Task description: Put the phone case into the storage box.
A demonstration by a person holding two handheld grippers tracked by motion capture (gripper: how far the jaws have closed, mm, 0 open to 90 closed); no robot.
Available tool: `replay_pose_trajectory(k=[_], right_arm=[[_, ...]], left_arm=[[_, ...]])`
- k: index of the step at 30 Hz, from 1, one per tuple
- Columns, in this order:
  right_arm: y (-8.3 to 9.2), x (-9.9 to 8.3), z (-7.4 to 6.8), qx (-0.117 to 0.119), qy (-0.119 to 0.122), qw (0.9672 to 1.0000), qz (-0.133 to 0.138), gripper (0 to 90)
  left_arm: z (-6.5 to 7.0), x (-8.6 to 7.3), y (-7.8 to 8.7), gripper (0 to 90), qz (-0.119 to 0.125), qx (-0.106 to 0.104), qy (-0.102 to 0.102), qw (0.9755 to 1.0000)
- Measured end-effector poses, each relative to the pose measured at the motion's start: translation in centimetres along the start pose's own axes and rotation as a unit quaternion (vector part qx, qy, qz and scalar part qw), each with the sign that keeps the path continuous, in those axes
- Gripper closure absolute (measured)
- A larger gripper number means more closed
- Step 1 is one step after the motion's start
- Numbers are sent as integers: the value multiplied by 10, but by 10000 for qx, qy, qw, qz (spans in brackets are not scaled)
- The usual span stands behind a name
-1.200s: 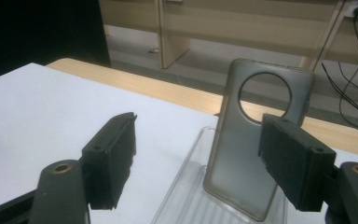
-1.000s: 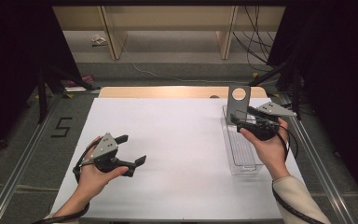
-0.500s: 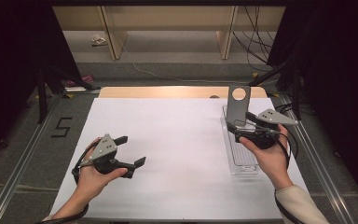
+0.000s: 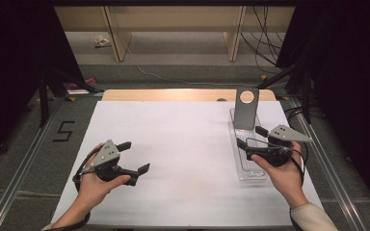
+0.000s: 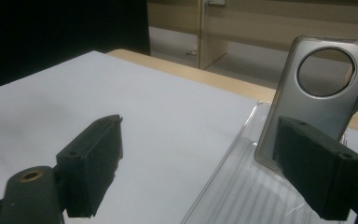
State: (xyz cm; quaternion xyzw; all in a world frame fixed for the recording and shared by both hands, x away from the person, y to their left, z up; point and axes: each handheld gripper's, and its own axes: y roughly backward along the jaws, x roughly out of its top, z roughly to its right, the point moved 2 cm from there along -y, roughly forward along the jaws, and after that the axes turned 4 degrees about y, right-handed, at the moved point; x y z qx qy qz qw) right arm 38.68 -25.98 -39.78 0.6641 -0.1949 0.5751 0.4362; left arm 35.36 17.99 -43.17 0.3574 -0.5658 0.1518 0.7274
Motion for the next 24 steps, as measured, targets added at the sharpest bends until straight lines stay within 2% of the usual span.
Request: replay_pose_trajectory(k=[11,24], right_arm=[[9,-11,-6,95,38,9999,50,173],[12,-13,-6,97,63,9999,112,167]], left_arm=[[2,-4,5,2,-32,-33,73,10000],[0,-4,6,2,8,-2,65,10000]])
